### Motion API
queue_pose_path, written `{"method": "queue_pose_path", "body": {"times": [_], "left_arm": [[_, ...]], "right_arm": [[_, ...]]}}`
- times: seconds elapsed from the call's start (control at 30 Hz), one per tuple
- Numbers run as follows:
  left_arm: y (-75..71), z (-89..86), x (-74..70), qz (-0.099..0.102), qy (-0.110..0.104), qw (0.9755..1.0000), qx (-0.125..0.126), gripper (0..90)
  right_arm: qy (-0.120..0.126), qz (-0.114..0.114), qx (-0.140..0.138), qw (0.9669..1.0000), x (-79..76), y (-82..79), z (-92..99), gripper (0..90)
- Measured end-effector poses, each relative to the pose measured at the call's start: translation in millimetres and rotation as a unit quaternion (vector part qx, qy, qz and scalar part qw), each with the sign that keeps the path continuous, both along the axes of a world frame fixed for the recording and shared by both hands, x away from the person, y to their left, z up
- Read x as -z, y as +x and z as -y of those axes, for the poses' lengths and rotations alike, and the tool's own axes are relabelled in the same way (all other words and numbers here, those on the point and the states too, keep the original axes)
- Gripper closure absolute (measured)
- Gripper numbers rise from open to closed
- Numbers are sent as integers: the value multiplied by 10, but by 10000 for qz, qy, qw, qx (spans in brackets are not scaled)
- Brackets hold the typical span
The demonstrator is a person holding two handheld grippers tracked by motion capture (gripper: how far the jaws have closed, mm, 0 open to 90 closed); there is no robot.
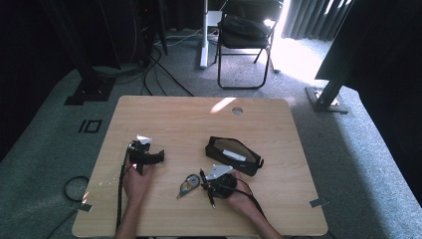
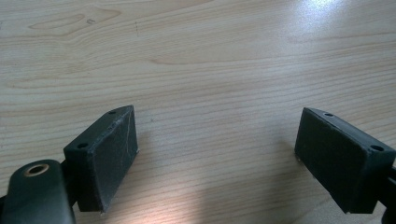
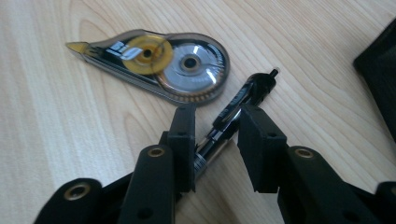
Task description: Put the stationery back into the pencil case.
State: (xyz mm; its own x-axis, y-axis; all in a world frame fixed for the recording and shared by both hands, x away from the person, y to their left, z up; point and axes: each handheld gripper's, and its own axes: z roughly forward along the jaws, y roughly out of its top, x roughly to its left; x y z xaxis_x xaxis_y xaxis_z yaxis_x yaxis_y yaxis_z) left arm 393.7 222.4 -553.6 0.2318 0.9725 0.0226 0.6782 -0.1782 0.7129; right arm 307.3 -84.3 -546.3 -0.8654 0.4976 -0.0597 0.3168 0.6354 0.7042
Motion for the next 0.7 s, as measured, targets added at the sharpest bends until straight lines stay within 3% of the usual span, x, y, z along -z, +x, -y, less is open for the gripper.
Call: {"method": "queue_pose_path", "body": {"times": [0.37,0.7], "left_arm": [[0,0,0,-2,2,10000,2,134],[0,0,0,-2,2,10000,1,134]], "right_arm": [[-54,-28,211,9998,-15,50,132,769],[-121,-92,274,9995,-6,76,234,771]]}}
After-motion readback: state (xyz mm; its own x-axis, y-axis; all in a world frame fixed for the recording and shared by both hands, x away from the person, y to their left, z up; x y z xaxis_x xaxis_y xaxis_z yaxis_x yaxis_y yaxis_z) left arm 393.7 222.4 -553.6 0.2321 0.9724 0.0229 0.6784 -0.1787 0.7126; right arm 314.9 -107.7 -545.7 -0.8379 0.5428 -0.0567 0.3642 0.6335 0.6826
